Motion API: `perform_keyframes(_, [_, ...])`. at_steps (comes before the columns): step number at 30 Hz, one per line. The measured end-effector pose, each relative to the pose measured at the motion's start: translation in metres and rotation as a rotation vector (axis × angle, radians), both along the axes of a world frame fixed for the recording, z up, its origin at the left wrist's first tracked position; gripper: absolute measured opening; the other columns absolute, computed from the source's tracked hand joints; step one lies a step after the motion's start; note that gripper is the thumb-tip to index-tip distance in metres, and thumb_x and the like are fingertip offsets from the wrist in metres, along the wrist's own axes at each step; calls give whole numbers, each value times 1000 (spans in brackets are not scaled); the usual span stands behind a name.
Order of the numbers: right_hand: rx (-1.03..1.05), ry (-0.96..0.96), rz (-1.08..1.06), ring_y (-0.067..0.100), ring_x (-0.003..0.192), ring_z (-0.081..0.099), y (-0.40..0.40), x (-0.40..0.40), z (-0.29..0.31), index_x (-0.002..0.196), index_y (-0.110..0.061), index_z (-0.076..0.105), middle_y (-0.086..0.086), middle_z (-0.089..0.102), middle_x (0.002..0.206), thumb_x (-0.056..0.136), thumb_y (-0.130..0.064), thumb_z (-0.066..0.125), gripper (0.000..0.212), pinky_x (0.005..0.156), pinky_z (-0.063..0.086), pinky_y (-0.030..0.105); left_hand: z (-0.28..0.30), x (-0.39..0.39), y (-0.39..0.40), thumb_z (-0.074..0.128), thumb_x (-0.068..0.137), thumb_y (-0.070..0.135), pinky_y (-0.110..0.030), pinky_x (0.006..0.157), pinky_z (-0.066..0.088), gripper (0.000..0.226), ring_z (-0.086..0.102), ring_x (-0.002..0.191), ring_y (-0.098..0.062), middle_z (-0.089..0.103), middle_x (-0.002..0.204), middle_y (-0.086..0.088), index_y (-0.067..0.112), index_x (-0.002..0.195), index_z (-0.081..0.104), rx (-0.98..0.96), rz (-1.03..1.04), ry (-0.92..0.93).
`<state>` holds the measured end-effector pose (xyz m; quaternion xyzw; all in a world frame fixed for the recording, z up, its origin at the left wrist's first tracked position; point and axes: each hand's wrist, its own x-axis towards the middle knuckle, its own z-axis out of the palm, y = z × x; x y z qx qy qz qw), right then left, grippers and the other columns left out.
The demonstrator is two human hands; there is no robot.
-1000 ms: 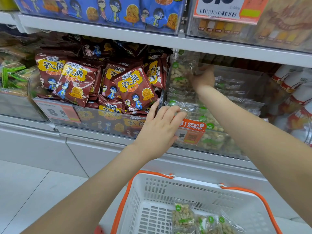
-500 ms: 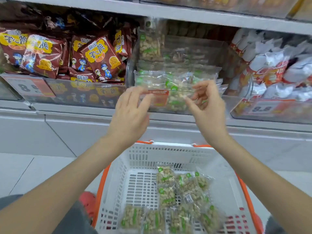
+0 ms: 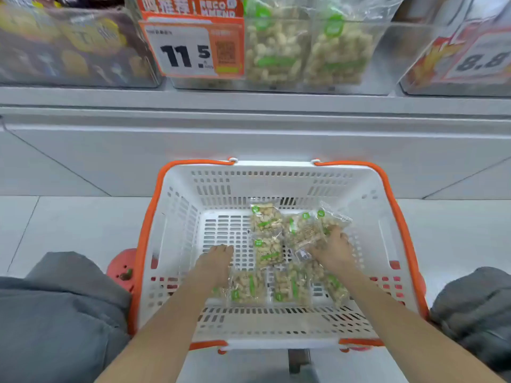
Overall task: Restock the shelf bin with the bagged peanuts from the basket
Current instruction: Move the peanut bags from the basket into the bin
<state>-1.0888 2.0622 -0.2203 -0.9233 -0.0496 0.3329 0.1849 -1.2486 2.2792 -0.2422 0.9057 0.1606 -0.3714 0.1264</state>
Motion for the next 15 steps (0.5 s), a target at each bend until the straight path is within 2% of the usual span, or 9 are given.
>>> perform_keyframes(3, [94, 95, -161, 27, 99, 64, 3, 2, -15, 144, -7, 21, 11, 61, 114, 78, -31, 75, 89, 83, 55, 40, -30, -18, -11, 72, 75, 15, -34, 104, 39, 86, 39, 131, -22, 36, 145, -4, 16, 145, 23, -13, -46, 104])
perform_keyframes(5, [86, 123, -191, 27, 97, 65, 5, 2, -23, 144, -9, 20, 7, 62, 101, 74, -29, 79, 93, 81, 56, 39, -38, -21, -8, 67, 75, 14, -36, 107, 36, 83, 37, 132, -21, 35, 146, -2, 17, 146, 23, -3, -51, 96])
perform_keyframes(6, [76, 163, -218, 29, 102, 64, 7, 3, -26, 145, -10, 18, 8, 62, 106, 72, -25, 81, 98, 85, 55, 39, -40, -20, -5, 67, 75, 17, -37, 107, 35, 82, 37, 131, -21, 36, 145, -1, 19, 145, 25, 16, -73, 85])
perform_keyframes(7, [68, 213, -259, 31, 111, 60, 9, 3, -27, 147, -10, 16, 12, 59, 120, 70, -21, 83, 103, 92, 52, 39, -42, -18, -1, 68, 74, 21, -37, 106, 34, 78, 38, 130, -21, 39, 142, -1, 21, 142, 29, 36, -108, 82])
perform_keyframes(9, [64, 280, -344, 33, 126, 48, 14, 3, -25, 147, -8, 16, 15, 45, 141, 69, -16, 83, 103, 101, 43, 35, -41, -10, 5, 70, 74, 24, -37, 102, 36, 64, 44, 122, -21, 47, 130, -1, 22, 131, 40, 47, -143, 87])
perform_keyframes(11, [73, 296, -371, 33, 131, 43, 16, 4, -23, 145, -6, 21, 15, 42, 144, 71, -15, 81, 96, 104, 40, 35, -38, -2, 9, 69, 76, 13, -35, 97, 41, 52, 46, 118, -23, 49, 125, -5, 17, 124, 49, 27, -118, 102])
perform_keyframes(13, [113, 307, -399, 33, 133, 41, 15, 4, -20, 145, -6, 20, 15, 39, 146, 72, -13, 80, 95, 106, 37, 37, -35, 2, 12, 66, 76, 5, -34, 93, 42, 47, 44, 119, -25, 45, 128, -9, 12, 121, 53, -19, -86, 81])
perform_keyframes(15, [160, 342, -417, 33, 125, 48, 13, 2, -10, 148, -9, 16, 16, 37, 147, 72, -13, 80, 99, 103, 43, 42, -29, 0, 15, 65, 77, 7, -27, 80, 43, 36, 50, 100, -19, 51, 116, -6, 13, 111, 57, -99, -14, 59])
